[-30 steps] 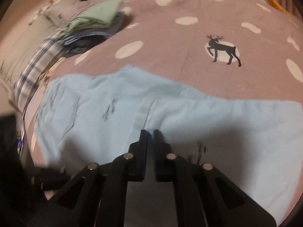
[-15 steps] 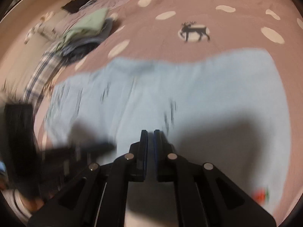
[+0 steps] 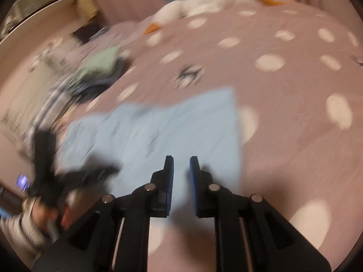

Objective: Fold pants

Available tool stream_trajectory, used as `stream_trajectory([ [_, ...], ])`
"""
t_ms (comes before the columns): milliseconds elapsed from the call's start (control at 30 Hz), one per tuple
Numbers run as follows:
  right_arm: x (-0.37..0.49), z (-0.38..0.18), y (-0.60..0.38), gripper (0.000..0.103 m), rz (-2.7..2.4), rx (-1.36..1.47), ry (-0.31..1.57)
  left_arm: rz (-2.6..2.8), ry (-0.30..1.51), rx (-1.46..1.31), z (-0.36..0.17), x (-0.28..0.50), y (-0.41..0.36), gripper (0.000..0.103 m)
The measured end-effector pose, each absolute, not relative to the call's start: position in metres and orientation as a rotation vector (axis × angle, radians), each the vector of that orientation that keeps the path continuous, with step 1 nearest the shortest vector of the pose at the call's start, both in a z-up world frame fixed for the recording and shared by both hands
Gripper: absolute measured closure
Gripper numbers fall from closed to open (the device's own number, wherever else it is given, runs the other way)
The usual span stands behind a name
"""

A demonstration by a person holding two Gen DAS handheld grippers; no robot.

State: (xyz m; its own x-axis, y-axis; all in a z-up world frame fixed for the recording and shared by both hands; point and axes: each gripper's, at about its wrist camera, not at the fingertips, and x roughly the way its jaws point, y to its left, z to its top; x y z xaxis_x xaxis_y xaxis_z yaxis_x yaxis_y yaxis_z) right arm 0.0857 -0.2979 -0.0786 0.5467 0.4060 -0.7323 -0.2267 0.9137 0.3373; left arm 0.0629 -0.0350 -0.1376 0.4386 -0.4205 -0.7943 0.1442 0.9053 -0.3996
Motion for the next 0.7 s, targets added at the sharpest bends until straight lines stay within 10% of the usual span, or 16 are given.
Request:
stream_trajectory([
  [333, 0.175, -0.125, -0.299, 0.099, 0.280, 0.173, 1.070, -0.354, 1.068, -0.272, -0.138, 0.065, -0.038, 0.100],
  [700, 0.061, -0.119, -0.283, 0.084, 0.296, -0.033, 1.022, -0.357, 1.063, -0.285, -0.138, 0.066, -0.037, 0.100],
])
